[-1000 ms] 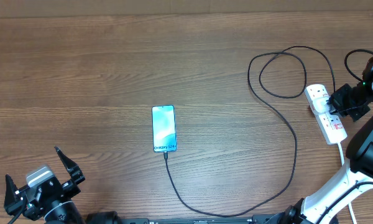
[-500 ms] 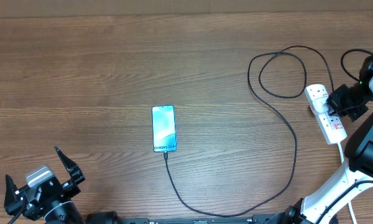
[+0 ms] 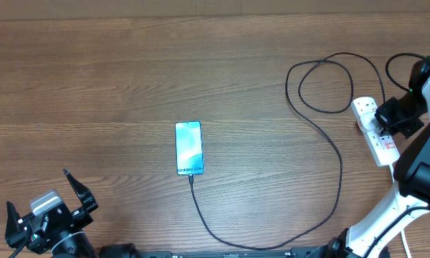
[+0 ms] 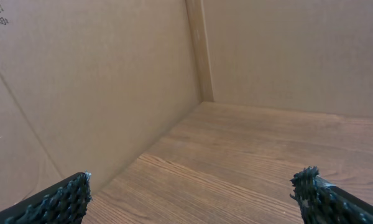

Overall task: Plug charger to phone and switch on socket
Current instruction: 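Press the orange switch down with the right gripper until it clicks on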

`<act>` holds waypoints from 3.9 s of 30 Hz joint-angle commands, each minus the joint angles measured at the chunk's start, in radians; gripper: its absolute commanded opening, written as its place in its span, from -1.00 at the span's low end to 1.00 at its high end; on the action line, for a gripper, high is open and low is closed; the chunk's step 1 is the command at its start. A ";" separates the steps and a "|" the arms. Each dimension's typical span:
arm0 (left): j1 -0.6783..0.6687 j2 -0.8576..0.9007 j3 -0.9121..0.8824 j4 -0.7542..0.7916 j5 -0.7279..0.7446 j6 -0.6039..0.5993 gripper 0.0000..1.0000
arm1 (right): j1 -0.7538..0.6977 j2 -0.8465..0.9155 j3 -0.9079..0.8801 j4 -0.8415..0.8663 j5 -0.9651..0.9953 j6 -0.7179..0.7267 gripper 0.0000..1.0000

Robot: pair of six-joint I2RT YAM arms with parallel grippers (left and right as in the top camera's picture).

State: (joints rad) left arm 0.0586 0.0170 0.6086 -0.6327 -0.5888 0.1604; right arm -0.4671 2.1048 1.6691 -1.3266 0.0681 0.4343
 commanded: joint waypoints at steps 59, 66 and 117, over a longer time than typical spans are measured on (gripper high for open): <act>-0.005 -0.013 -0.001 0.042 0.444 -0.007 0.99 | -0.054 0.006 -0.013 0.141 -0.097 -0.024 -0.92; -0.005 -0.013 -0.001 0.041 0.444 -0.007 0.99 | -0.054 0.034 -0.013 0.145 -0.105 -0.024 -0.92; -0.005 -0.013 -0.001 0.038 0.444 -0.007 0.99 | -0.010 0.051 -0.047 0.146 -0.115 -0.043 -0.92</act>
State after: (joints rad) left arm 0.0586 0.0166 0.6083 -0.5987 -0.1349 0.1596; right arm -0.5087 2.1384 1.6527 -1.1889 -0.0029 0.3954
